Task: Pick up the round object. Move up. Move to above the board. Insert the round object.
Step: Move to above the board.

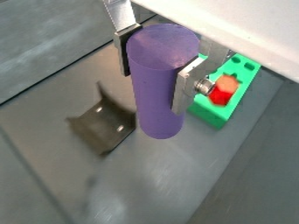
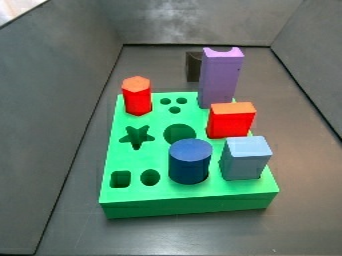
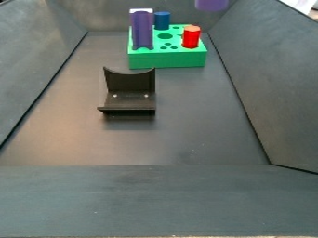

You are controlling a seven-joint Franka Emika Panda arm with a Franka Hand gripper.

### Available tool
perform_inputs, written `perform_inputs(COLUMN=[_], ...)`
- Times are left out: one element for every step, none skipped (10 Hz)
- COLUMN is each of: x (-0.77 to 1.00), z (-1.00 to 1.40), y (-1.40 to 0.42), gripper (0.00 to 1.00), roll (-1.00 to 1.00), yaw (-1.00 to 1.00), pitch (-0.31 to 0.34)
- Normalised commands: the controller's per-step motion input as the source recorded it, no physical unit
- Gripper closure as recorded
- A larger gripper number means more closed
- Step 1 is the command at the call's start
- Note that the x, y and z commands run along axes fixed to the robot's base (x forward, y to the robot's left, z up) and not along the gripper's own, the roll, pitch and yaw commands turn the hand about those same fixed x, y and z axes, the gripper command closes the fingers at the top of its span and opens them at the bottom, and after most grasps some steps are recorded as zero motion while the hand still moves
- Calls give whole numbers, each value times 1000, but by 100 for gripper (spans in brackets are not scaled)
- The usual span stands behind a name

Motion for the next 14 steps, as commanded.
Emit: perform_inputs(x=[85,85,84,86,88,94,105,120,131,151,162,166,139,97], z=[84,86,90,95,98,101,102,104,108,112,116,112,84,45], y=[-1000,-1000,-1000,-1000,-1000,-1000,-1000,-1000,-1000,-1000,-1000,-878,-566,-240], gripper=[100,100,100,100,100,100,100,100,100,100,100,100,100,100], roll=[-14,-20,-15,1,-1,-20,6,-1,-7,6,-3,11,12,15], yaw=[-6,-3,2,7,5,5,4,4,6,5,2,11,10,8], pitch=[11,6,15,20,31,47,68,94,106,121,122,131,135,116])
